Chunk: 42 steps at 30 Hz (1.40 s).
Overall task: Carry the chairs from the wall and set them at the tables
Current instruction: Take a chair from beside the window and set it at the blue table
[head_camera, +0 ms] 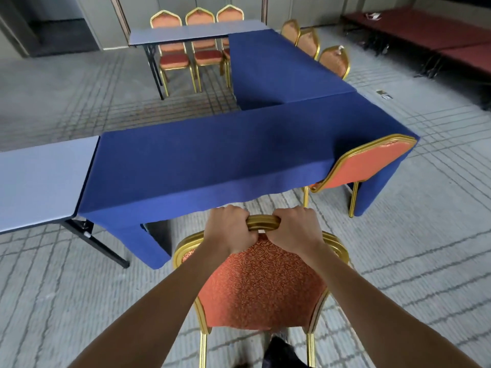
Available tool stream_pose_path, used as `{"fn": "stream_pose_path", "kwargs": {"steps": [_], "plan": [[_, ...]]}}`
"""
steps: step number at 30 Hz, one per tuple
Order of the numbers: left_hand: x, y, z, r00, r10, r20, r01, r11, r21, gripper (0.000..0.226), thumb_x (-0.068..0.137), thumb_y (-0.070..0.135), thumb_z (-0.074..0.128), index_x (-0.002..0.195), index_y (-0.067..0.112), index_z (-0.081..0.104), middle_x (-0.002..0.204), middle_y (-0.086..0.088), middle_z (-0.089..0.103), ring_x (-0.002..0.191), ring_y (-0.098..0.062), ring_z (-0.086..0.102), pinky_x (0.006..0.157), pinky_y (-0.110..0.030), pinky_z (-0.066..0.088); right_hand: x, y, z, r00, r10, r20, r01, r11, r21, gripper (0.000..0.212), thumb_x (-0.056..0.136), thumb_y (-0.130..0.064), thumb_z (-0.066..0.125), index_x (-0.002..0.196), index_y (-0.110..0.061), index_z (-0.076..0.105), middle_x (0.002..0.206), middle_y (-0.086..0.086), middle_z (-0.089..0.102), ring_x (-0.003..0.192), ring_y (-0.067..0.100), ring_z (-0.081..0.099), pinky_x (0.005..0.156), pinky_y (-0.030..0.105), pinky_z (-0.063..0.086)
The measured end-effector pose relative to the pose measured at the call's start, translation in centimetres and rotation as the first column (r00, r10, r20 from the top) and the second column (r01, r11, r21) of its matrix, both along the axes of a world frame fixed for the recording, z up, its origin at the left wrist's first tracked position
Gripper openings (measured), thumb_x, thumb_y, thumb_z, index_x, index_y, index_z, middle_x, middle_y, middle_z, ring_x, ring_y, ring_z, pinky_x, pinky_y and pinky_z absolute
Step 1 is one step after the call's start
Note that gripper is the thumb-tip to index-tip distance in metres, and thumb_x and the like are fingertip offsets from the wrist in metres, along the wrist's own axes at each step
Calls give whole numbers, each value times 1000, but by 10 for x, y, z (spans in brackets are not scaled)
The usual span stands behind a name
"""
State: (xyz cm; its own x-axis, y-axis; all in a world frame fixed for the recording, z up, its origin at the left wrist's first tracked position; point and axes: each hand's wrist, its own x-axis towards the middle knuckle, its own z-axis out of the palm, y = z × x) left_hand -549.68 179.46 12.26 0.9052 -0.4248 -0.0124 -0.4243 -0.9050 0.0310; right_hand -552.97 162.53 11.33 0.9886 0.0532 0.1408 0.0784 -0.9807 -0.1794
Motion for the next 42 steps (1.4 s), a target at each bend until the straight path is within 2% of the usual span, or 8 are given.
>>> {"fn": "stream_pose_path", "kwargs": {"steps": [3,9,16,20,26,29,34,42], "plan": [[45,-28,-4,1000,12,4,-12,1000,1,22,77,44,50,74,23,56,83,2,65,82,-25,62,66,-31,38,48,-28,-4,999,29,35,-30,1000,5,23,81,-42,56,72,-22,63,65,-3,63,67,24,59,61,30,29],[114,-71,-14,998,67,-13,-68,997,-32,23,76,44,52,71,22,54,80,2,65,78,-25,61,64,-30,33,129,-74,-24,991,61,119,-66,997,36,25,67,-39,64,55,-20,53,48,-1,56,47,29,55,51,28,34],[211,-97,-24,994,110,-6,-110,992,-56,22,72,42,53,65,20,52,68,4,58,63,-19,50,55,-27,29,233,-104,-33,986,87,143,-82,996,-38,37,58,-39,72,52,-21,41,42,-3,47,39,24,49,51,23,23],[276,-114,-33,996,86,10,-85,991,-104,29,73,47,45,60,21,44,60,6,50,56,-15,47,50,-25,26,300,-125,-40,982,126,139,-123,992,-33,35,67,-51,66,54,-21,53,43,-3,47,40,22,47,48,25,23],[350,-145,-36,997,75,29,-72,991,-110,26,77,45,50,63,23,47,63,8,51,57,-13,49,53,-25,32,372,-157,-41,988,125,91,-124,992,-10,30,74,-45,59,57,-23,49,45,-7,44,42,18,43,45,27,33],[376,-153,-38,995,79,61,-70,988,-137,24,76,41,52,61,23,45,61,8,48,53,-13,44,49,-23,27,400,-168,-41,987,135,85,-137,990,15,29,73,-41,61,55,-22,50,43,-7,43,39,17,42,43,26,38],[388,-169,-52,990,87,112,-64,979,-194,27,57,35,61,52,24,36,50,9,39,43,-13,31,47,-18,11,417,-185,-51,979,188,84,-195,977,86,23,65,-31,69,54,-21,51,44,-9,41,38,15,39,43,21,29],[354,-194,-97,995,86,47,-76,979,-187,32,44,37,64,51,24,35,50,8,41,46,-18,46,50,-21,22,387,-212,-96,974,226,14,-225,962,155,15,61,-32,70,61,-23,59,55,-7,55,52,18,54,49,24,34]]}}
